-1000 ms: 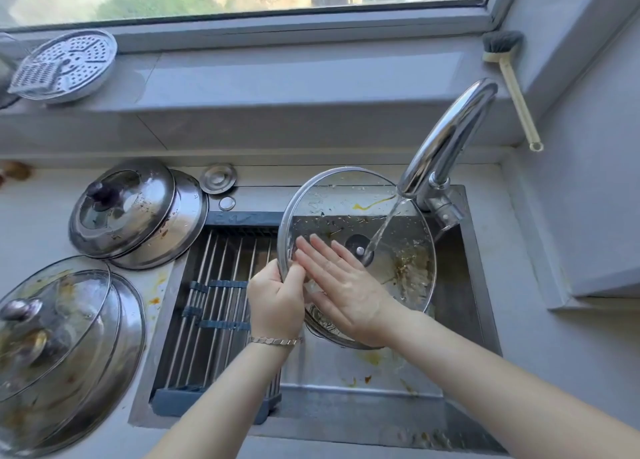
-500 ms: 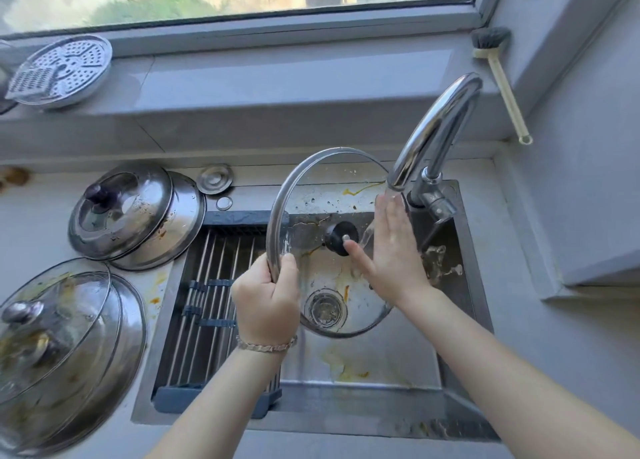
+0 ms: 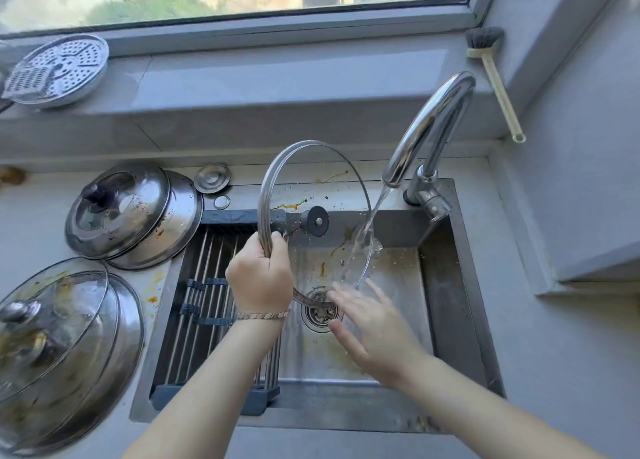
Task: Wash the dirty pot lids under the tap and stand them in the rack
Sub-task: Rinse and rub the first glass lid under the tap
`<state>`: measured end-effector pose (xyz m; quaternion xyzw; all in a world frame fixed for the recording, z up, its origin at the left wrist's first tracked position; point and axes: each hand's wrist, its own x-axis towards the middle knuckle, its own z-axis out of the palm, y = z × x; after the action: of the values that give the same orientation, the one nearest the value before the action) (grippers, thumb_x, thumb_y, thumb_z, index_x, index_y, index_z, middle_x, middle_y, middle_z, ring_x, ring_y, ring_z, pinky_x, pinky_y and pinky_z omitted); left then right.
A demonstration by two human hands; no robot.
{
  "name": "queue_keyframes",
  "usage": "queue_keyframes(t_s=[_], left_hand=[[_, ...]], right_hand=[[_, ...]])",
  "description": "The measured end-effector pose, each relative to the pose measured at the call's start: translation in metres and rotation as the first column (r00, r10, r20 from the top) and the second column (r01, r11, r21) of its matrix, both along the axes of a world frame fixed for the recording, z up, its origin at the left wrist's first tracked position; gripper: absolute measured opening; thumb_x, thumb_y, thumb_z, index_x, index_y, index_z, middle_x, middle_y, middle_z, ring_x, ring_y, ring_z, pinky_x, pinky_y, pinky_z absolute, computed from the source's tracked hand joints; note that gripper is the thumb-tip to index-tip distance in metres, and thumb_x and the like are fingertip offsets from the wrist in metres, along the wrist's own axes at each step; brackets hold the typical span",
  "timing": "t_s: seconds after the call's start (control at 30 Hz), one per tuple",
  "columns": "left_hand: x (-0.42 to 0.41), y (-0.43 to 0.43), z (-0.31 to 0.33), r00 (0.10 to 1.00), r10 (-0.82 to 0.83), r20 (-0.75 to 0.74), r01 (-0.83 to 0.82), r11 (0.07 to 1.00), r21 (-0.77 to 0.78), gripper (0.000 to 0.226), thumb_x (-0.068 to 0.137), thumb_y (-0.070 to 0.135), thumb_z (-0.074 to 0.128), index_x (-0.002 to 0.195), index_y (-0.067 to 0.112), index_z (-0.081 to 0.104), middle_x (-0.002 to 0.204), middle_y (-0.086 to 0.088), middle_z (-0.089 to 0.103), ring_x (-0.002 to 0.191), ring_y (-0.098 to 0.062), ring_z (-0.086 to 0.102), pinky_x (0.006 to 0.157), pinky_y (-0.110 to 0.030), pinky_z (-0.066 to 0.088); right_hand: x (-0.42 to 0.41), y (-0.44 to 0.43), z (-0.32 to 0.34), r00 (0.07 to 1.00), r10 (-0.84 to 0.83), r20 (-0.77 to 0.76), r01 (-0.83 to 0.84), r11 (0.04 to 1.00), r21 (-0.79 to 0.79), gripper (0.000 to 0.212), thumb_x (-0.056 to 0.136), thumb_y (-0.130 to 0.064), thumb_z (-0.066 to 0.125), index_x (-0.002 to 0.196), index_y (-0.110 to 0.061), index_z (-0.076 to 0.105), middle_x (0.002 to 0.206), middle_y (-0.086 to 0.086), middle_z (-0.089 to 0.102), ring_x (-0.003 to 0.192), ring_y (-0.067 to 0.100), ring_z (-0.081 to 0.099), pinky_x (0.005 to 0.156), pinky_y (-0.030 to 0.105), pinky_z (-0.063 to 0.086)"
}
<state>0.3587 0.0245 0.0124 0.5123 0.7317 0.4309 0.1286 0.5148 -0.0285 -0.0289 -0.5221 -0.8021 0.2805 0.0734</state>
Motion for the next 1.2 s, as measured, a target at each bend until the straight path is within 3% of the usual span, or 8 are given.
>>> queue_keyframes(t_s=[0.13,0.3,0.47,0.7,0.83,0.9,1.07,1.2], left_hand=[[0.002,-0.003,0.005,0.998,0.023,0.066,-0.023,1.000,0.004,0.034,0.083,0.030,0.042,0.051,0.018,0.040,0.050,-0.016,0.054,0.051,-0.033,0.052,0.054,-0.035,0.041],[-0.002,0.003,0.001,0.980,0.145,0.135,-0.139,0.989,-0.052,0.036,0.084,0.026,0.047,0.062,-0.002,0.053,0.057,-0.022,0.058,0.059,-0.035,0.053,0.056,-0.032,0.036],[-0.004,-0.003,0.000,0.962,0.183,0.202,-0.138,0.966,-0.220,0.035,0.080,0.024,0.046,0.064,-0.006,0.056,0.060,-0.024,0.061,0.063,-0.037,0.057,0.062,-0.038,0.046],[0.000,-0.008,-0.022,0.696,0.543,0.470,0.029,0.633,-0.774,0.024,0.088,0.016,0.047,0.081,-0.006,0.055,0.042,-0.006,0.050,0.034,-0.016,0.038,0.037,-0.016,0.025],[0.001,-0.018,-0.018,0.989,-0.064,0.134,0.148,0.465,-0.873,0.064,0.096,0.052,0.017,0.070,0.006,0.054,0.056,-0.006,0.059,0.048,-0.017,0.060,0.049,-0.018,0.044],[0.001,-0.024,-0.014,0.838,-0.496,-0.228,0.143,0.603,-0.785,0.063,0.090,0.062,0.017,0.097,0.012,0.055,0.092,-0.008,0.062,0.087,-0.023,0.061,0.075,-0.030,0.048],[0.023,-0.035,-0.006,0.553,-0.772,0.313,0.792,0.371,-0.484,0.051,0.086,0.057,0.044,0.128,0.029,0.048,0.115,0.018,0.055,0.101,0.012,0.049,0.086,-0.006,0.036],[0.036,-0.036,-0.016,0.686,-0.570,0.453,0.711,0.656,-0.252,0.046,0.073,0.058,0.052,0.089,0.018,0.068,0.078,-0.001,0.070,0.074,-0.010,0.064,0.070,-0.030,0.052]], right_hand=[[0.020,0.017,-0.015,0.974,-0.064,0.217,0.045,0.995,0.088,0.062,0.090,-0.053,0.029,0.121,-0.009,0.062,0.127,0.005,0.061,0.121,0.018,0.055,0.108,0.041,0.020],[-0.003,-0.004,-0.002,0.980,0.099,-0.171,-0.073,0.986,0.149,0.053,0.079,-0.033,0.053,0.123,-0.004,0.058,0.129,0.009,0.058,0.123,0.017,0.052,0.108,0.033,0.033],[0.031,0.021,-0.019,0.997,0.070,-0.017,-0.062,0.956,0.287,0.034,0.076,-0.020,0.056,0.105,-0.009,0.070,0.110,0.005,0.070,0.103,0.018,0.066,0.097,0.038,0.044],[0.040,0.026,0.013,0.982,0.165,-0.092,-0.136,0.956,0.258,0.022,0.079,-0.024,0.050,0.082,-0.013,0.068,0.074,-0.003,0.067,0.064,0.016,0.064,0.054,0.024,0.051],[0.051,0.037,0.035,0.987,0.135,0.087,-0.147,0.977,0.156,0.017,0.083,-0.026,0.054,0.089,-0.018,0.068,0.081,-0.006,0.067,0.075,0.018,0.064,0.059,0.026,0.047],[0.055,0.044,0.044,0.969,0.159,0.188,-0.170,0.985,0.042,0.021,0.090,-0.031,0.051,0.099,-0.018,0.065,0.097,-0.006,0.065,0.093,0.019,0.059,0.072,0.030,0.044],[0.048,0.055,0.073,0.961,0.255,0.109,-0.236,0.959,-0.156,0.023,0.090,-0.033,0.054,0.108,-0.026,0.066,0.086,-0.016,0.059,0.086,0.009,0.054,0.072,0.024,0.039],[0.051,0.074,0.088,0.973,0.231,-0.029,-0.233,0.966,-0.112,0.017,0.084,-0.031,0.063,0.098,-0.026,0.072,0.071,-0.023,0.054,0.074,0.002,0.054,0.070,0.021,0.044]])
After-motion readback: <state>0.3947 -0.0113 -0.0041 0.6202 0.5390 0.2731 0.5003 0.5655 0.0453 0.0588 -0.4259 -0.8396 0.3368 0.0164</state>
